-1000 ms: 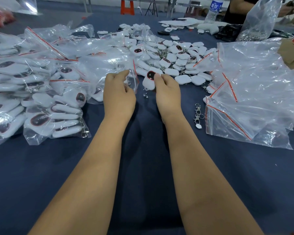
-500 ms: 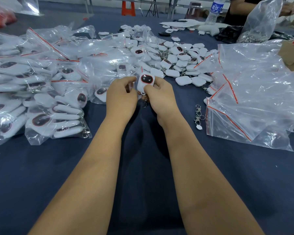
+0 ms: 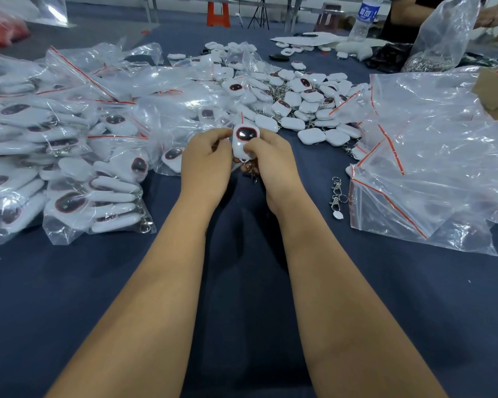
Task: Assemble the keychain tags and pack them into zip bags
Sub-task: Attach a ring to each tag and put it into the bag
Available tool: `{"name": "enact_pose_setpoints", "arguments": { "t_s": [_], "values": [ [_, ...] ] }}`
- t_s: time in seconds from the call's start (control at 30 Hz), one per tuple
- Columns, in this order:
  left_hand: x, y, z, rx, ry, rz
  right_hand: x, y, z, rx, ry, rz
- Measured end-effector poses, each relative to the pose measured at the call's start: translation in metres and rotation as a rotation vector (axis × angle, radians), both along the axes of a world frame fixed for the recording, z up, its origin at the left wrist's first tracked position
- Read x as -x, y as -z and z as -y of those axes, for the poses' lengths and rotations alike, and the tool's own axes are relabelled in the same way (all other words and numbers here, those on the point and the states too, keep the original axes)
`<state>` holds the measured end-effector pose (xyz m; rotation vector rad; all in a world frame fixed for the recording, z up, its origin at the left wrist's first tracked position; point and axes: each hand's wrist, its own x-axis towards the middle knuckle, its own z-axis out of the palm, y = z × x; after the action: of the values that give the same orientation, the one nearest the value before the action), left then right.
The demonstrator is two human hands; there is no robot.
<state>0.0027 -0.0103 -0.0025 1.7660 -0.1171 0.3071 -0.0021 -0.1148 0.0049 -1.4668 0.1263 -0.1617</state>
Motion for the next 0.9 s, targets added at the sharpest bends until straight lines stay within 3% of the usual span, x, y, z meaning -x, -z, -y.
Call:
{"name": "enact_pose_setpoints", "arguments": {
  "t_s": [0.13, 0.53, 0.77, 0.9],
  "values": [
    [0.0023, -0.0034, 0.0021, 0.084, 0.039, -0.021, 0.0007, -0.0008, 0.001, -0.11, -0.021, 0.023],
    [0.0016, -0.0047, 0.0046, 0.143, 0.064, -0.044, 0.0023, 0.0038, 0.0006, 0.0, -0.038, 0.077],
    [0.0028, -0.0035, 0.0038, 0.049, 0.052, -0.025, -0.0022, 0.0037, 0.0034, -0.046, -0.016, 0.088],
    [0.002, -0.0053, 0.0047, 0.128, 0.073, -0.077, -0.0045, 0.0065, 0.0033, -0.013, -0.011, 0.091]
  ]
}}
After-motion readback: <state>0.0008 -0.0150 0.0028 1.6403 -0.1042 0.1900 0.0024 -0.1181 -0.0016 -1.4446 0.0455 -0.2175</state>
